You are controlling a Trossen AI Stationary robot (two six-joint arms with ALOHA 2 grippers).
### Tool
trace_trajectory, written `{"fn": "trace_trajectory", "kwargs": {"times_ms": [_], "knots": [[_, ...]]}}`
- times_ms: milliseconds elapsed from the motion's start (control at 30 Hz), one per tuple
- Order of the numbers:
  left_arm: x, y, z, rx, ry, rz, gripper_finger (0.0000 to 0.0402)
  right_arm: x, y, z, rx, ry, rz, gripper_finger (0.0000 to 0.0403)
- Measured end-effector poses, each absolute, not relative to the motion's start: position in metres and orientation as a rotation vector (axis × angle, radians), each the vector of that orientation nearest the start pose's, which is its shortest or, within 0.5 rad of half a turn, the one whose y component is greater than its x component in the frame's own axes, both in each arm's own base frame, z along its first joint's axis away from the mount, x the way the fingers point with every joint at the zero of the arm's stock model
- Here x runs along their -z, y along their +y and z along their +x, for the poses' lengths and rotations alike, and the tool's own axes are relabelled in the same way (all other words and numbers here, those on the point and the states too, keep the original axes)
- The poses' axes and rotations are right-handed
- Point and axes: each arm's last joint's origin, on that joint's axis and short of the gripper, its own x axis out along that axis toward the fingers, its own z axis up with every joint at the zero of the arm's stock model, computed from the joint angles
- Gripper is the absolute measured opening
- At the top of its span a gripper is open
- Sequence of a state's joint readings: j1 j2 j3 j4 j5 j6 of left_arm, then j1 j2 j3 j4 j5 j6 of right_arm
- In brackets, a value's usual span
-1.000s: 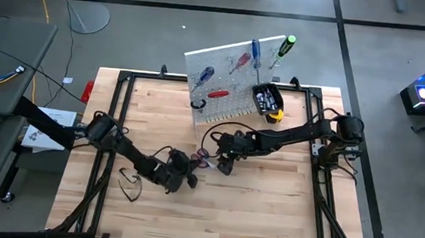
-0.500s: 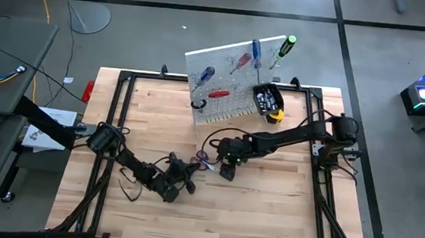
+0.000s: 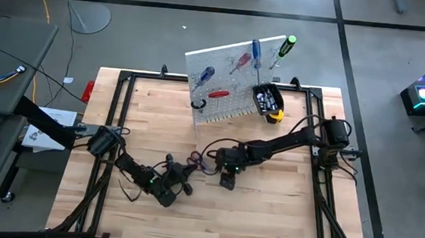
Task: Hang tools onto peg board
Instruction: Hang the blue scissors on the peg board
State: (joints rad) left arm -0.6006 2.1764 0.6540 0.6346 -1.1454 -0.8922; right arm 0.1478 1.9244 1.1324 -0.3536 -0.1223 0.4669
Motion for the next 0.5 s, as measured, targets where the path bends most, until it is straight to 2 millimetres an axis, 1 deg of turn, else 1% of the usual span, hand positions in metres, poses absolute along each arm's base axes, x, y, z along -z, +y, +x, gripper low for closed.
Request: {"fn": "trace_trajectory", "kwargs": {"times_ms": [133,400,500], "knots": [[-0.016,-0.143,0.256,-0.688,0.313,-0.141,0.0000,-0.131,0.058,0.364,0.038,1.153,0.430,0.0233],[-0.017,-0.144,0.259,-0.689,0.309,-0.142,0.0000,-0.135,0.048,0.373,0.034,1.074,0.517,0.0195],[-0.017,-0.144,0.259,-0.688,0.309,-0.139,0.0000,-0.138,0.046,0.376,0.042,1.060,0.543,0.0167]]}}
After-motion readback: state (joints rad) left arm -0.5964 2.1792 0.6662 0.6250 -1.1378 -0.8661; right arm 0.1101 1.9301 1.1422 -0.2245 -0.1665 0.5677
